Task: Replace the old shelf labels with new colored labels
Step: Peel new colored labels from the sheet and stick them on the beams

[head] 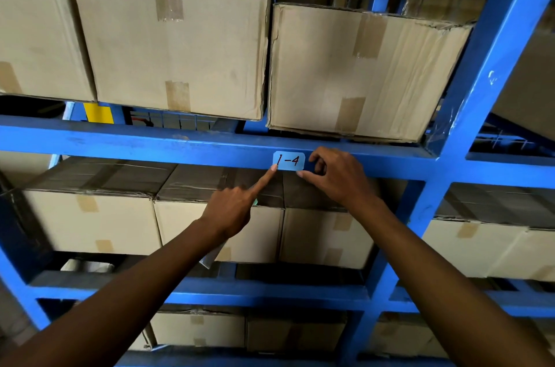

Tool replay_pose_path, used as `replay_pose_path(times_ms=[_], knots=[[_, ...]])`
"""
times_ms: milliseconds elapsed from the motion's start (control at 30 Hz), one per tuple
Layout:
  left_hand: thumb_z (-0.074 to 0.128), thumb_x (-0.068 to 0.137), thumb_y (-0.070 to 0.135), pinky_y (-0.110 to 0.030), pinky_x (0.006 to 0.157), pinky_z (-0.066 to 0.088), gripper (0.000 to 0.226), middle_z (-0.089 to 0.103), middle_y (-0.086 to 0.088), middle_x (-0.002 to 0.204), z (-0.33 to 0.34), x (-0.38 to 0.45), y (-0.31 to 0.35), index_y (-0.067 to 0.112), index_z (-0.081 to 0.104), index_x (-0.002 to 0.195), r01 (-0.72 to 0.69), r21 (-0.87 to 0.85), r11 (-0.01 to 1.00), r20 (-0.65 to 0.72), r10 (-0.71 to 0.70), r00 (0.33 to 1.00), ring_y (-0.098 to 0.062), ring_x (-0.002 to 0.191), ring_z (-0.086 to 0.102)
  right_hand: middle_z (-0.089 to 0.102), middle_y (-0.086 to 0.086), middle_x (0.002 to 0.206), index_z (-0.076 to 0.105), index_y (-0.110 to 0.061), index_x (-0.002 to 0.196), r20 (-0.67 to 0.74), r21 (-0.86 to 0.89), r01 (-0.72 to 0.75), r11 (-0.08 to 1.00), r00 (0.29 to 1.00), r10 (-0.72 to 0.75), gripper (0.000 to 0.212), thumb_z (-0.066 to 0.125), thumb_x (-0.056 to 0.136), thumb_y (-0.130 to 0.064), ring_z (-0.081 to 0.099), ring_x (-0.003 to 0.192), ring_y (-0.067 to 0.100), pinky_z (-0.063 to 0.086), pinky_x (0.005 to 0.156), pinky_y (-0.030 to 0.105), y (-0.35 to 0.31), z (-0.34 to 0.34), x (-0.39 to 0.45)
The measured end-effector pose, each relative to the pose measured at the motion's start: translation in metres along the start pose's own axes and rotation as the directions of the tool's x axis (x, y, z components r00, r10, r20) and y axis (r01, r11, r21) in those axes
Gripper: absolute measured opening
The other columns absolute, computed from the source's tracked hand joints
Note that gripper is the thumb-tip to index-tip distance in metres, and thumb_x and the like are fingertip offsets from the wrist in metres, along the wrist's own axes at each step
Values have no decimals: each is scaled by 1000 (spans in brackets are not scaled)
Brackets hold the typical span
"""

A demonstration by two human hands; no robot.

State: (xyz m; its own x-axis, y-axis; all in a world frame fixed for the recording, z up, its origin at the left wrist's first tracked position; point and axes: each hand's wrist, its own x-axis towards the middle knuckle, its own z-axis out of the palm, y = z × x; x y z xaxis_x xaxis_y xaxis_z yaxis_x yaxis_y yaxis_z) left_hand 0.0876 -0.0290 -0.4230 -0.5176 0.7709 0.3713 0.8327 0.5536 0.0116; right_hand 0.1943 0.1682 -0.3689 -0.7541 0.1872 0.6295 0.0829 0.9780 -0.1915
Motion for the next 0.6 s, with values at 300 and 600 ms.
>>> replay_pose_path(times_ms=[300,600], knots=[[51,91,14,-44,77,59,94,57,-20,130,-3,-3,15,48,-25,134,-43,-395,918,105,91,990,-31,101,66,66,1,90,59,-20,97,67,89,-72,993,996,67,13,62,85,-20,58,82,12,52,74,34,4,-9,1],[53,86,-5,-5,63,49,89,46,23,106,-12,34,91,54,9,135,57,-959,276,74,49,996,18,83,57,63,6,68,68,-12,83,-135,346,-240,907,944,301,7,65,81,-7,55,63,10,43,63,16,46,-96,-33]])
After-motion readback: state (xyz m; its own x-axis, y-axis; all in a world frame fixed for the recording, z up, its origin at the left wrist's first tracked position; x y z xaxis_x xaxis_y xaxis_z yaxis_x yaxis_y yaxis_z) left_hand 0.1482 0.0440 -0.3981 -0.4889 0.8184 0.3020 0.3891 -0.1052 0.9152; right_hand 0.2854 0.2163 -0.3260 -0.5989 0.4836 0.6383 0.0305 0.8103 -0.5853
